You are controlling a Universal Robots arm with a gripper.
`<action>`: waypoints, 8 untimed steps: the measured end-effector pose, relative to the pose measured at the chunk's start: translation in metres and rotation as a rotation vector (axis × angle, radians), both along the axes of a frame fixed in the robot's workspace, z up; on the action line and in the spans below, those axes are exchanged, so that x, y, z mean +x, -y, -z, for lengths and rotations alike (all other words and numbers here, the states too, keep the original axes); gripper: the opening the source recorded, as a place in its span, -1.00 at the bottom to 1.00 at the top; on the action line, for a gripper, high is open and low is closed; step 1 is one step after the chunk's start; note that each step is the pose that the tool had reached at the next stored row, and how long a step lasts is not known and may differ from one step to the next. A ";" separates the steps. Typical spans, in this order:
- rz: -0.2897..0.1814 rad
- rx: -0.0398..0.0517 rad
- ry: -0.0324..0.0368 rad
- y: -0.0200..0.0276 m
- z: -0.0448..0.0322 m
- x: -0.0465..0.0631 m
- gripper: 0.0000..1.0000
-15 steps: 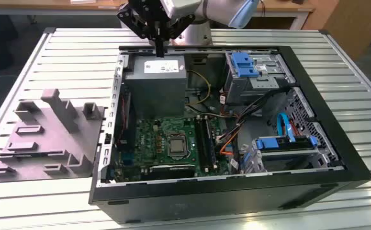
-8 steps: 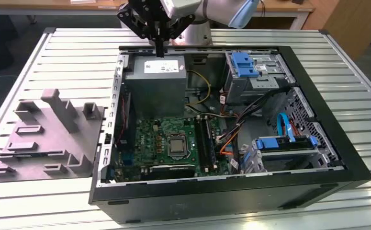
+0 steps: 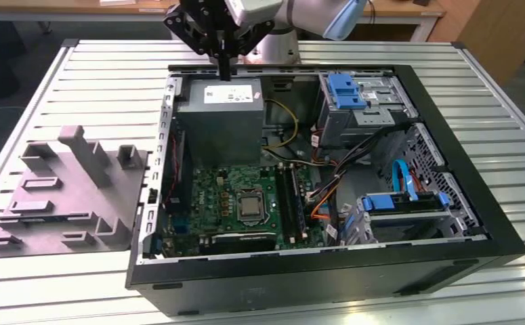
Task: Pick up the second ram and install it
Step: 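Reach for the second ram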
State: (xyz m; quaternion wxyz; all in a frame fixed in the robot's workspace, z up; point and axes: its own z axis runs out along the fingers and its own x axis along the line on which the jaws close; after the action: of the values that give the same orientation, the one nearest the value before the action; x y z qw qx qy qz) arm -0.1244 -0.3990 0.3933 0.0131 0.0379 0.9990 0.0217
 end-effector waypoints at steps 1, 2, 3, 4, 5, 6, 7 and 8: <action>0.000 0.0000 0.0000 0.0000 0.0000 -0.001 -0.79; 0.000 -0.0001 -0.0001 0.0000 0.0000 -0.002 -0.79; 0.000 -0.0001 0.0000 0.0000 0.0000 -0.004 -0.79; 0.000 -0.0001 -0.0001 0.0000 0.0000 -0.005 -0.79; 0.000 0.0000 -0.0001 0.0000 0.0000 -0.007 -0.79; 0.000 0.0000 0.0000 0.0000 0.0001 -0.009 -0.79; 0.000 0.0000 0.0000 0.0000 0.0001 -0.011 -0.79; 0.000 -0.0001 -0.0001 0.0000 0.0002 -0.013 -0.79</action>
State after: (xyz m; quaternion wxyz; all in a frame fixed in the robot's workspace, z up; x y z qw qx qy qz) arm -0.1373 -0.3989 0.3931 0.0131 0.0379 0.9990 0.0217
